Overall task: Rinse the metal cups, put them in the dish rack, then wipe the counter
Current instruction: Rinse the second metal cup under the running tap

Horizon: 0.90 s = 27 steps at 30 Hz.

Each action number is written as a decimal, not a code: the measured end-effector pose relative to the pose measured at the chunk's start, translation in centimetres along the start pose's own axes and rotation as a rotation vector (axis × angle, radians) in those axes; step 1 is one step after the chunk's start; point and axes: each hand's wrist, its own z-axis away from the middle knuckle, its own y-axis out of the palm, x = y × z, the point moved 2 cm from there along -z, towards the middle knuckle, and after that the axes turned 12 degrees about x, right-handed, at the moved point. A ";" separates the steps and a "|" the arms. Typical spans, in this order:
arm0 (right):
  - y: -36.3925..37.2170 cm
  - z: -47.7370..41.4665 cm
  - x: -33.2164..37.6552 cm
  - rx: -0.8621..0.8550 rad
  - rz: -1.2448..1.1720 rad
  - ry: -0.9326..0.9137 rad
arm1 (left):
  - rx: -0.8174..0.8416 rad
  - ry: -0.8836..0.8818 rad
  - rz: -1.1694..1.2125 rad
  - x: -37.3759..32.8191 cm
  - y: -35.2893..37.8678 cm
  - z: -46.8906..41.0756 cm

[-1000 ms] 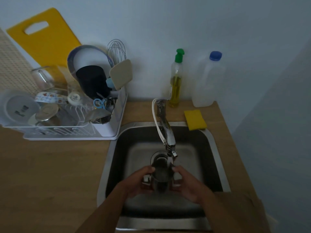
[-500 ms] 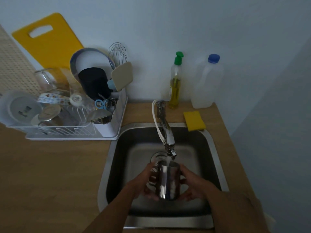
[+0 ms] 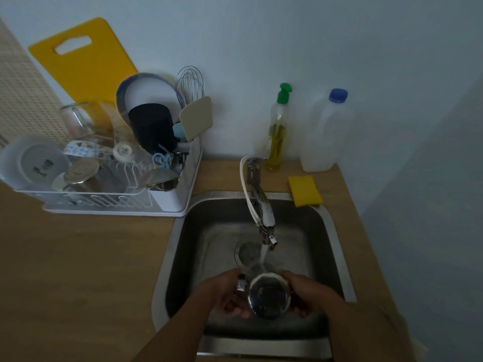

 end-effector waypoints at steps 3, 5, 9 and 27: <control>0.1 -0.2 -0.3 0.097 -0.100 0.048 | 0.053 0.071 0.091 0.0 0.2 0.5; 0.3 0.0 -0.7 0.165 -0.250 0.046 | 0.080 0.104 0.167 0.4 -0.1 0.3; 1.2 -0.1 -0.4 0.182 -0.579 -0.110 | 0.129 0.244 0.231 0.0 0.4 0.2; -0.9 -0.5 1.9 0.132 -0.685 -0.476 | 0.038 0.584 0.097 -2.9 1.5 -0.2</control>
